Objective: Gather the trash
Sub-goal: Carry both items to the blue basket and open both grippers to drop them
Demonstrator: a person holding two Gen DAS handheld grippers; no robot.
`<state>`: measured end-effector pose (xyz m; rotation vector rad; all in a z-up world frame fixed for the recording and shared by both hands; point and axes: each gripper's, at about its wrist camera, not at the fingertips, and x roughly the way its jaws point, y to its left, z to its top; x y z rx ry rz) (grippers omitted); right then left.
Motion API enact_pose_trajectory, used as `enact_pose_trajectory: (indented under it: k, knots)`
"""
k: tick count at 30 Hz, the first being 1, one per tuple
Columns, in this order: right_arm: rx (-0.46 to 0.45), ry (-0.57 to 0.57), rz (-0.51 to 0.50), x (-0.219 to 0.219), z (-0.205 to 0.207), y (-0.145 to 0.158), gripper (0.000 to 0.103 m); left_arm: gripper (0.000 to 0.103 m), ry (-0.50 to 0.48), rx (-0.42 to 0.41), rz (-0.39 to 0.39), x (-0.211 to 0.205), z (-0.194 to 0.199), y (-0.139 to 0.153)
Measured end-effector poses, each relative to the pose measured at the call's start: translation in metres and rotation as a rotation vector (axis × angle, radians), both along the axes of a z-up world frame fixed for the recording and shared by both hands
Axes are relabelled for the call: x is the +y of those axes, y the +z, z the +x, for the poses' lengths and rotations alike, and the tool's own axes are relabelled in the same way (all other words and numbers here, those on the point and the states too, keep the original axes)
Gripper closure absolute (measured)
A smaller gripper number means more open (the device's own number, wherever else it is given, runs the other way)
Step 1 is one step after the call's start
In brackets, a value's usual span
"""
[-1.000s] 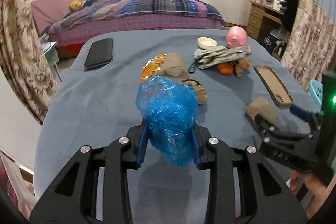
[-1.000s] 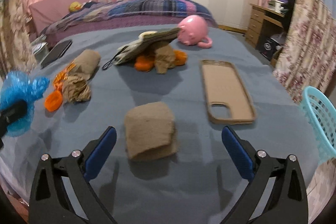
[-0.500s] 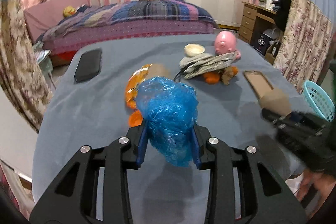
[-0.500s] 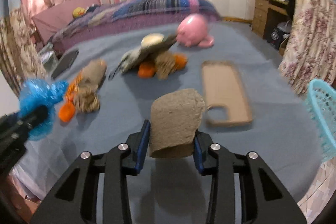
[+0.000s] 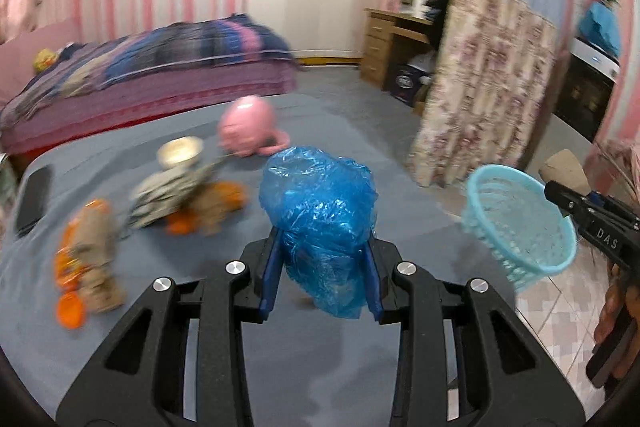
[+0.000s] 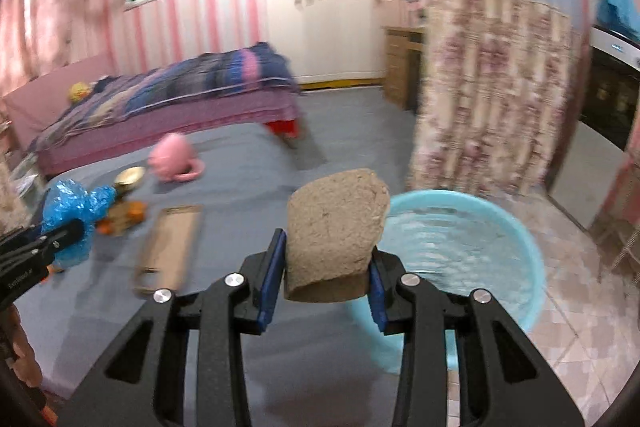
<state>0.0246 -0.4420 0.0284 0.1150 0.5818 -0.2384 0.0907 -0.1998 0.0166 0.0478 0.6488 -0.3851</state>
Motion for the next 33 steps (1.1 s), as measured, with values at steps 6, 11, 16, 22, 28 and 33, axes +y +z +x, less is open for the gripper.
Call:
enact_pose_trajectory:
  k: [6,11,16,22,28,33]
  knots:
    - [0.02,-0.146,-0.023,-0.082,-0.014,-0.012,0.066,0.07,-0.176,-0.018,0.036,-0.102,0.001,-0.007]
    - [0.043,-0.213,0.005,-0.123,-0.016,-0.028,0.066,0.07,-0.3,-0.015,0.049,-0.166,-0.004,-0.015]
    - [0.055,-0.242,0.027,-0.146,-0.014,-0.042,0.066,0.07,-0.349,0.011,0.071,-0.219,0.005,-0.032]
    - [0.07,-0.266,0.04,-0.166,-0.011,-0.055,0.066,0.062,-0.376,0.038,0.075,-0.26,0.021,-0.04]
    - [0.078,-0.277,0.058,-0.175,-0.008,-0.063,0.066,0.025,-0.361,0.015,0.107,-0.276,0.033,-0.044]
    - [0.079,-0.281,0.07,-0.174,-0.003,-0.069,0.066,0.011,-0.271,-0.027,0.091,-0.251,0.042,-0.035]
